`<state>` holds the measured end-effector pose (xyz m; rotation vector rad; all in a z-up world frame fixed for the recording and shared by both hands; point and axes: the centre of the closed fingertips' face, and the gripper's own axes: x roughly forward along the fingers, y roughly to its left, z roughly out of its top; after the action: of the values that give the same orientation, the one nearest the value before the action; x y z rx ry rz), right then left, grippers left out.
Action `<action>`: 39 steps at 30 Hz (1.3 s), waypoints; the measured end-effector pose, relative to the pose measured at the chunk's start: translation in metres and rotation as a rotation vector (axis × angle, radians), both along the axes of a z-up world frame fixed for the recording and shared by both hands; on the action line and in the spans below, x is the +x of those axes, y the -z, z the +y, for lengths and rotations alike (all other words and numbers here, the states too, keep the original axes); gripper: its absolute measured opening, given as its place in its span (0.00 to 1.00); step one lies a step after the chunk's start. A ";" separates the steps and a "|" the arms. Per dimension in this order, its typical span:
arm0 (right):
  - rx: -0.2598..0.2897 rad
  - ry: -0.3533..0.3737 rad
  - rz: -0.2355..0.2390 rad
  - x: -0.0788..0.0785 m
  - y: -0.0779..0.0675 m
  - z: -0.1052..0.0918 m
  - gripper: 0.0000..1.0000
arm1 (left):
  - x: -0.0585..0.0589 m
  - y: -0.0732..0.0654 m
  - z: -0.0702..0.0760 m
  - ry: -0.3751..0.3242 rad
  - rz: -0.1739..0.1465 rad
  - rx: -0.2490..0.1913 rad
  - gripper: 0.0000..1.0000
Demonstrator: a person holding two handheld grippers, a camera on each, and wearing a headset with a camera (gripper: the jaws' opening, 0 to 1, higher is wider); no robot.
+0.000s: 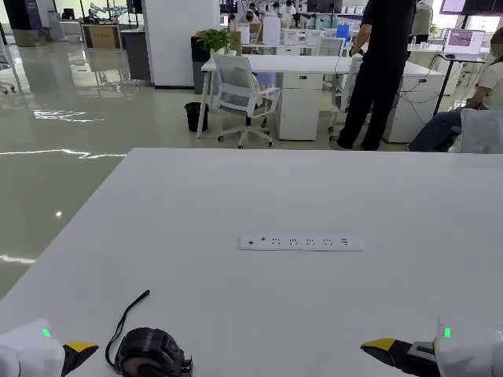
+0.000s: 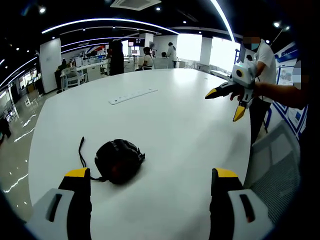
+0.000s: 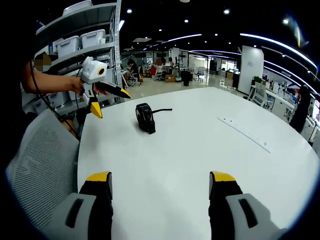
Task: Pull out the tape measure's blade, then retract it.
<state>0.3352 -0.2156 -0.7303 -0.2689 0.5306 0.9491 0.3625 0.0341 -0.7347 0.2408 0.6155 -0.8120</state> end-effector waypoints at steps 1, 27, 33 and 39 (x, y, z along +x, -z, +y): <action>0.001 0.005 0.003 -0.001 0.001 -0.003 0.82 | -0.002 0.001 0.001 0.009 0.002 0.004 0.99; 0.048 0.086 -0.001 -0.012 0.002 -0.034 0.91 | -0.017 0.003 0.009 0.016 0.000 -0.031 0.99; 0.049 0.097 -0.017 -0.008 -0.001 -0.032 0.91 | -0.015 0.001 0.007 0.009 -0.002 -0.033 0.99; 0.043 0.103 -0.017 -0.006 0.000 -0.028 0.91 | -0.013 -0.001 0.004 0.008 -0.005 -0.035 0.99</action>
<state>0.3291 -0.2438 -0.7308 -0.2092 0.5032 0.8566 0.3494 0.0379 -0.7335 0.2138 0.5958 -0.8290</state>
